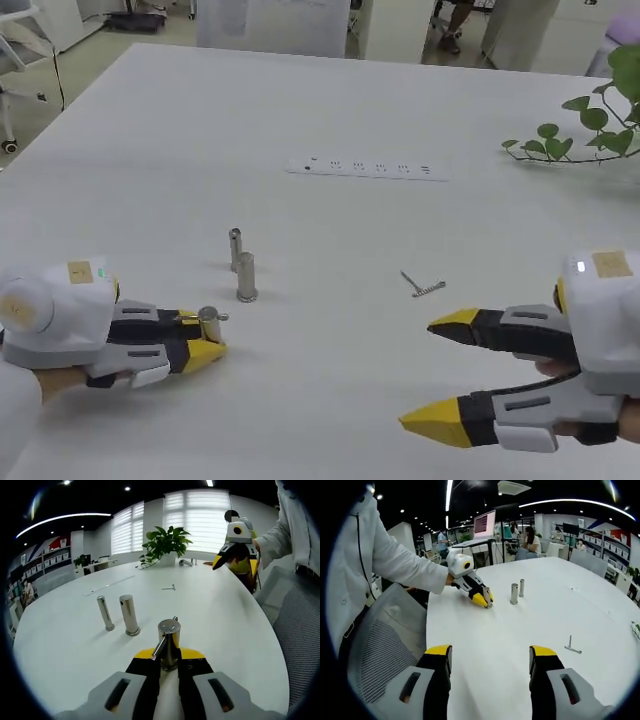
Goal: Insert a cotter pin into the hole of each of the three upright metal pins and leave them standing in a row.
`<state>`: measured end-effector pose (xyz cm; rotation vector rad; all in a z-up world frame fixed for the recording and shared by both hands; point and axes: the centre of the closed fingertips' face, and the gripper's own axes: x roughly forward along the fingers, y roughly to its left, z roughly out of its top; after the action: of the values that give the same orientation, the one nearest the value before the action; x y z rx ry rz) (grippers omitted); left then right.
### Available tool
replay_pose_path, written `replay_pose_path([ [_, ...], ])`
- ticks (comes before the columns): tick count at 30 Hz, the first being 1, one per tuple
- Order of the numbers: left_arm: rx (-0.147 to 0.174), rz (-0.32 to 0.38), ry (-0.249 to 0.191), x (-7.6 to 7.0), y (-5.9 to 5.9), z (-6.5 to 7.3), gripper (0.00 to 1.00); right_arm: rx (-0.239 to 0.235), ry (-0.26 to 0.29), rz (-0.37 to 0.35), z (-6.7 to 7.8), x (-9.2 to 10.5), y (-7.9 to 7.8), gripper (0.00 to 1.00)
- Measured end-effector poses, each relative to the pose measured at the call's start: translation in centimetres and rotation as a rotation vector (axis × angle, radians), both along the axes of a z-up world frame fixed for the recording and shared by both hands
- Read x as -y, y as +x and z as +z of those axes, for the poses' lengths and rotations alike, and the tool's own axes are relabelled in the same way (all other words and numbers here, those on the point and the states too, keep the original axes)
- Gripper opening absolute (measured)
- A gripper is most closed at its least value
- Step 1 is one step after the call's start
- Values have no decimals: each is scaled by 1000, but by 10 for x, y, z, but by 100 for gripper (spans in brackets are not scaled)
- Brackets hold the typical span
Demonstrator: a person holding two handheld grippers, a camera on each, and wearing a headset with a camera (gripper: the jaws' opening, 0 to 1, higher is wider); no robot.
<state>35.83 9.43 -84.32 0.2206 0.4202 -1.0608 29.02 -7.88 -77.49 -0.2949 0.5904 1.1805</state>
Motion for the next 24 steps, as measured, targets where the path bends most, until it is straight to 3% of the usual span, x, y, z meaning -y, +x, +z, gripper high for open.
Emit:
replay_pose_path([
  [12,-4,-8,-16,1,1,1,12,-2,-5,-16,-1,5,1,65],
  [24,-9,24,-47,-2,2,11,23,10,-4,-19,3,6,6,65],
])
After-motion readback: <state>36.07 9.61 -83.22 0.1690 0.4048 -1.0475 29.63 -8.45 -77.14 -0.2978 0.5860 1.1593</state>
